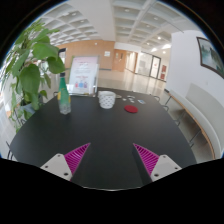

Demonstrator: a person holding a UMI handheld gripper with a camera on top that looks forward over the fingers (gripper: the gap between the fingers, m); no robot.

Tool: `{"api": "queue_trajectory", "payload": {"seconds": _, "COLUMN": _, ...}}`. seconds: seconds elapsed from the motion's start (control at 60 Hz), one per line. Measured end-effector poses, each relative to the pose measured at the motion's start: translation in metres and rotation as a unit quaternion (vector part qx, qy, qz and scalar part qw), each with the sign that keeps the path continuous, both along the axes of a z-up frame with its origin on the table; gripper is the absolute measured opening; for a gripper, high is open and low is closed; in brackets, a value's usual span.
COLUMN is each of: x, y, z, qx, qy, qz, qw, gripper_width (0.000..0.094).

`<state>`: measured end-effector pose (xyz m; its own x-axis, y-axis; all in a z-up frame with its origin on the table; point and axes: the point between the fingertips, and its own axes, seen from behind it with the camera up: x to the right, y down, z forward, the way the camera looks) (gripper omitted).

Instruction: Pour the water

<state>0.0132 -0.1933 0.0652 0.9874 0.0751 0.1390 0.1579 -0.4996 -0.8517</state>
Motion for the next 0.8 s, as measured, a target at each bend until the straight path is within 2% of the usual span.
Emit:
{"api": "queue_trajectory", "payload": {"seconds": 0.183, "x": -0.109, "y": 0.014, "z": -0.006, "qx": 0.009, "qy": 0.009, "qz": 0.062, "qw": 0.998, "gripper_width": 0.0857}}
{"api": "queue_trajectory", "payload": {"seconds": 0.267, "x": -0.154, "y": 0.04, "z": 0.001, "qx": 0.029, "qy": 0.027, "qz": 0.072, "qw": 0.997, "gripper_width": 0.0854}}
{"api": "queue_trajectory", "payload": {"seconds": 0.467, "x": -0.231, "y": 0.13, "z": 0.015, "qx": 0.074, "qy": 0.066, "qz": 0.064, "qw": 0.993, "gripper_width": 0.0855}}
{"api": "queue_trajectory", "payload": {"seconds": 0.617, "x": -0.26, "y": 0.201, "z": 0.016, "qx": 0.106, "qy": 0.059, "qz": 0.061, "qw": 0.991, "gripper_width": 0.0843}}
{"api": "queue_trajectory", "payload": {"seconds": 0.717, "x": -0.271, "y": 0.237, "z": 0.008, "qx": 0.116, "qy": 0.048, "qz": 0.059, "qw": 0.99, "gripper_width": 0.0794}}
{"api": "queue_trajectory", "payload": {"seconds": 0.8, "x": -0.277, "y": 0.256, "z": 0.002, "qx": 0.118, "qy": 0.05, "qz": 0.057, "qw": 0.99, "gripper_width": 0.071}}
